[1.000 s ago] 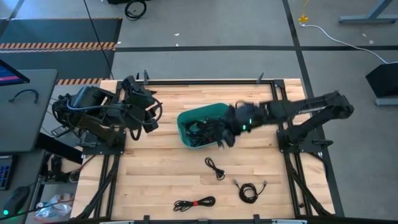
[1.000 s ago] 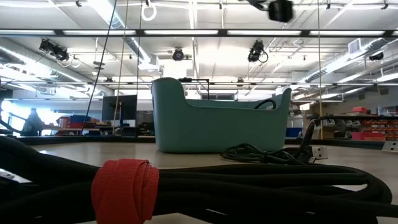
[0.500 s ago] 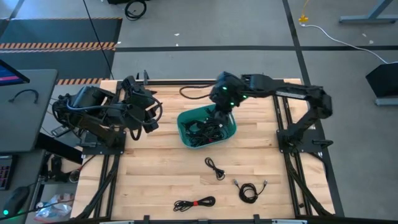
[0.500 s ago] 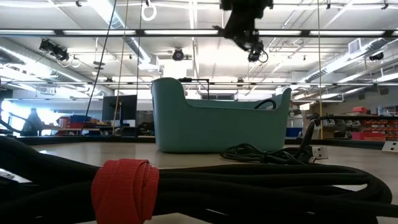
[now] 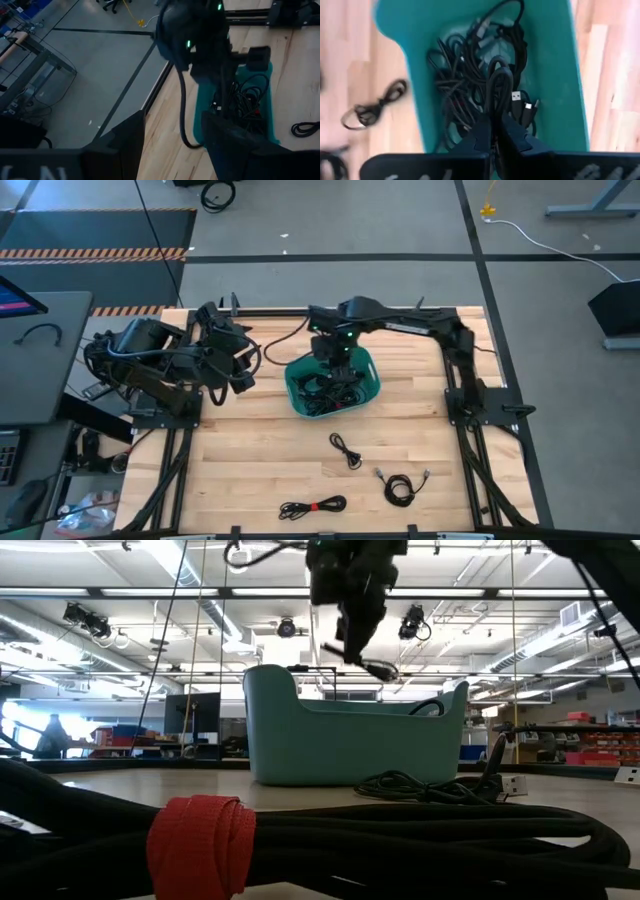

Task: Pick and place USB-C Cables
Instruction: Put the black charger cable into the green bin

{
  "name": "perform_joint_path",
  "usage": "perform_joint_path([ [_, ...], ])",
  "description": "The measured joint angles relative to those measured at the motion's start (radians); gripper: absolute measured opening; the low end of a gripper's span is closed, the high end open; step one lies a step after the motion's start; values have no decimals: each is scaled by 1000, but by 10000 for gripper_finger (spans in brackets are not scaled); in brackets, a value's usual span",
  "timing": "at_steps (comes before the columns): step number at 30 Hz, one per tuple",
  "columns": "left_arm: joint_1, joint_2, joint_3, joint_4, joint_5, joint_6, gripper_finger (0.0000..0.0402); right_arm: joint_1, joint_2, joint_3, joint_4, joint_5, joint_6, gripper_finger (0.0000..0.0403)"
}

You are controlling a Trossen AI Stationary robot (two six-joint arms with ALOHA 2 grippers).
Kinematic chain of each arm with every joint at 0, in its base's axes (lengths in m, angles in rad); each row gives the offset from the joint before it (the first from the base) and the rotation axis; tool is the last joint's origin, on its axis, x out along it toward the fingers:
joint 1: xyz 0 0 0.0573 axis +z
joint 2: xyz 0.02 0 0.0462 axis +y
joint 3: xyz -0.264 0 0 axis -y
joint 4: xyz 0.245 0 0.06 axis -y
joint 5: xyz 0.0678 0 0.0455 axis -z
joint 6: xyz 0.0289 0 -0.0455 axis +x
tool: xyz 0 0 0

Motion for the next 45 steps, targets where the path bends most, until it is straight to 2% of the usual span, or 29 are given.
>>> perform_joint_path([
  [10, 0, 0, 0, 0, 0, 0, 199, 11, 155, 27, -38, 127, -143, 15],
  [17, 0, 0, 0, 0, 0, -1, 199, -19, 213, 27, -59, 132, -179, 15],
  [33, 0, 0, 0, 0, 0, 0, 199, -65, 213, 23, -19, 133, -183, 15],
  [45, 0, 0, 0, 0, 0, -1, 199, -70, 208, -100, 41, 126, -176, 15],
])
